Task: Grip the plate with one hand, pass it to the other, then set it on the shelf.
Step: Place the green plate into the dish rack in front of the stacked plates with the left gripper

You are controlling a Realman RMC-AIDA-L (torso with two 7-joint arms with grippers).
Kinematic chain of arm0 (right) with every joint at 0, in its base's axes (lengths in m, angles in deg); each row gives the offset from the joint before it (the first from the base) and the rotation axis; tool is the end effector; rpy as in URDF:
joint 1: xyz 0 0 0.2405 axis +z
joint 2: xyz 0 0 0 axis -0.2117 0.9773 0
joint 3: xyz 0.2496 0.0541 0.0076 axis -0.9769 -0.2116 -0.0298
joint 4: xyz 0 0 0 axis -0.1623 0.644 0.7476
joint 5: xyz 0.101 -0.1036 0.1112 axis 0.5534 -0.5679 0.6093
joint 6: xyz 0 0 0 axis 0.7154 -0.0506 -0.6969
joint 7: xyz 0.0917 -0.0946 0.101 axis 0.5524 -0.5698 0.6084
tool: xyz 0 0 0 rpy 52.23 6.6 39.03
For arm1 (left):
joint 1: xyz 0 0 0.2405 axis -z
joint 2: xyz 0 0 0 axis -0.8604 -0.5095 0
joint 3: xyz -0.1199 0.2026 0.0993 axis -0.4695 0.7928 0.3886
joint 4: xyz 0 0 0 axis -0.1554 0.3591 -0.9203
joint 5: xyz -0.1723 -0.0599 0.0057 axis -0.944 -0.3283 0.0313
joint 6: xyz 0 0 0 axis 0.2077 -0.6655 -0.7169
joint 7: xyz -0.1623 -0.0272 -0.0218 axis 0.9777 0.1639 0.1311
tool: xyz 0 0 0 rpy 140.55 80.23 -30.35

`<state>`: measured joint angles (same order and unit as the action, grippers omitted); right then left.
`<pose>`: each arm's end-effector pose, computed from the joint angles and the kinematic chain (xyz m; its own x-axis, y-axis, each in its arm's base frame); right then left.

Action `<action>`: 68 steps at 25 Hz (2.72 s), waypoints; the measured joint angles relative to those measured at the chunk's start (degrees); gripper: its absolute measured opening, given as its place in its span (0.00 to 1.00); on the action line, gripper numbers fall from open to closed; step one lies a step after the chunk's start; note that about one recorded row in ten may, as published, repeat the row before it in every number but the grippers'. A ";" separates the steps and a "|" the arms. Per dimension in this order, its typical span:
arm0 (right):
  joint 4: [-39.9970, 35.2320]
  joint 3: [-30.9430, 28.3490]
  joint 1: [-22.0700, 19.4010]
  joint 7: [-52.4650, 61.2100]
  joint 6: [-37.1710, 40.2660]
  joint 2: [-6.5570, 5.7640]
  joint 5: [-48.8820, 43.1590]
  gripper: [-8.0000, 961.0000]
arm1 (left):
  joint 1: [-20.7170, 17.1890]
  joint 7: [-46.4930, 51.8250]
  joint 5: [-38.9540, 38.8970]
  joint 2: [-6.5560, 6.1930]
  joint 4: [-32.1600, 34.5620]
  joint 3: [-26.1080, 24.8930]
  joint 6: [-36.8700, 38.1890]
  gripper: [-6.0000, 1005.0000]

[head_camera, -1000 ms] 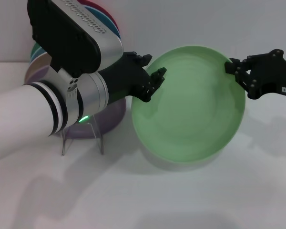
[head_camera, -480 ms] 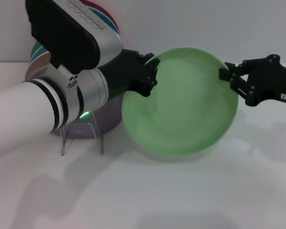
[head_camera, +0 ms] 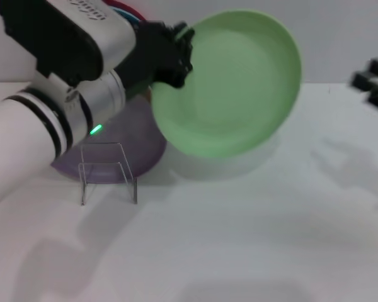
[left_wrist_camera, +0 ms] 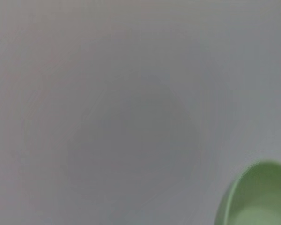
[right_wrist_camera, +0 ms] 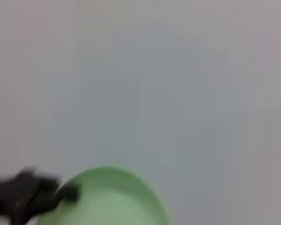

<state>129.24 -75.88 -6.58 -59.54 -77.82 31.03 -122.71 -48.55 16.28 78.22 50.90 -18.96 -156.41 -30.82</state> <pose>0.2372 0.2912 0.0829 0.6323 -0.0554 -0.7727 -0.5930 -0.6764 -0.4368 -0.0902 0.3339 -0.0078 0.9158 -0.0890 0.3915 0.2741 -0.5738 -0.7718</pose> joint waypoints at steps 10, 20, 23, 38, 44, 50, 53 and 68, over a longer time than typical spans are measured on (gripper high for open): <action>-22.94 -23.65 2.89 -13.70 -14.20 0.31 6.28 0.58 | -8.08 -3.19 7.84 -3.17 7.45 13.90 50.88 0.07; -28.37 -21.79 4.07 -21.55 -12.91 -0.02 5.17 0.61 | 4.33 20.42 20.27 -0.72 64.05 10.08 118.61 0.06; -28.69 -21.44 4.63 -21.86 -12.87 -0.13 4.66 0.61 | 10.46 20.30 20.26 -0.25 80.72 9.27 126.79 0.06; -29.41 -19.96 5.34 -22.70 -13.68 -0.22 2.49 0.61 | 13.60 16.28 20.19 -1.56 88.41 5.43 120.49 0.06; -29.59 -19.06 5.70 -22.73 -13.72 -0.19 2.49 0.61 | 14.80 15.98 20.19 -1.68 91.51 5.62 119.48 0.06; -29.88 -19.06 6.01 -22.77 -13.73 -0.15 2.49 0.61 | 14.57 15.99 20.18 -1.99 92.08 5.75 119.33 0.06; -29.92 -19.06 6.04 -22.82 -13.73 -0.15 2.49 0.61 | 14.39 16.11 20.16 -2.08 92.32 5.96 119.32 0.06; -30.74 -17.59 5.47 -25.01 -15.83 0.00 2.51 0.61 | 16.15 16.39 20.12 -4.87 93.99 13.38 119.31 0.07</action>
<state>98.50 -93.47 -1.11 -84.55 -93.65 31.04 -120.20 -32.41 32.66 98.34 46.02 75.03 -143.03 88.50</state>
